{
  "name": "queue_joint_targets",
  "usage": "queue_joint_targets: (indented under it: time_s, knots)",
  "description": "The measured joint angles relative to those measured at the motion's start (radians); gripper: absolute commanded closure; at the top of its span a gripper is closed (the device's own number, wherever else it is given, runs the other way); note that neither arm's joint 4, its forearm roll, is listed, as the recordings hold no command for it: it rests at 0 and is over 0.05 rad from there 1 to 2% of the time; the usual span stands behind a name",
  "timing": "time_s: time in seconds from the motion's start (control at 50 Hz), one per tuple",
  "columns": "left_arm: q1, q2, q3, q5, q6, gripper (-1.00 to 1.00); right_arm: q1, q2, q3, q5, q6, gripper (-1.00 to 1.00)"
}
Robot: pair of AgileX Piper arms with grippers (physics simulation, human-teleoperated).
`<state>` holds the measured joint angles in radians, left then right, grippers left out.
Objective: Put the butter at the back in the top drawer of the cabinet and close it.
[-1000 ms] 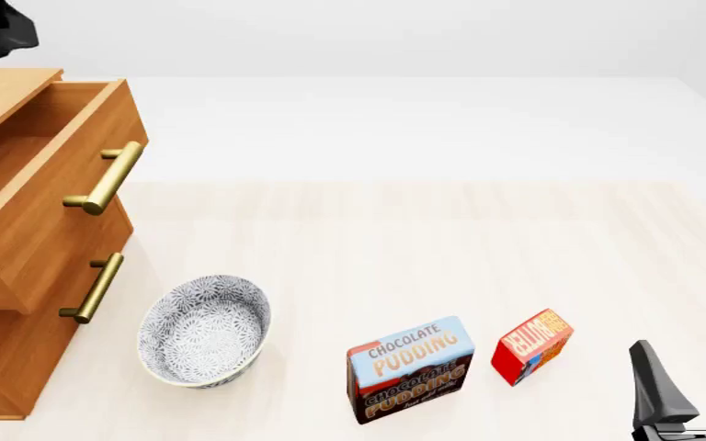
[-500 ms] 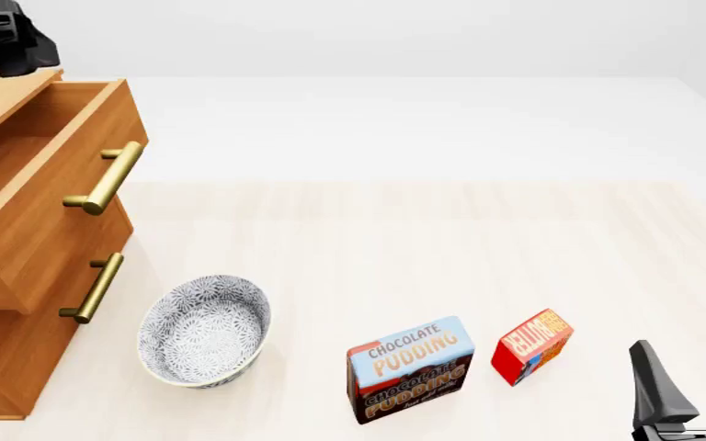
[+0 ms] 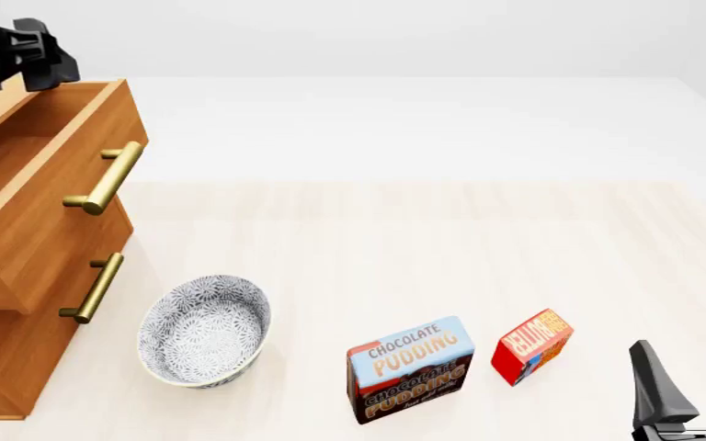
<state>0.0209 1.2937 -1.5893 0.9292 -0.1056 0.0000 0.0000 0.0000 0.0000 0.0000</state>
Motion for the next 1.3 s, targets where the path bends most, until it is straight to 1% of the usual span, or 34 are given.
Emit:
queue_joint_targets:
  time_s: [0.62,1.3]
  knots:
    - [0.003,0.016,0.026,-0.030,-0.013,-1.00,0.000,0.000,0.000,0.000,0.000,-1.00]
    - [0.014,0.017,0.033,-0.052,-0.018,-1.00,0.000,0.000,0.000,0.000,0.000,-1.00]
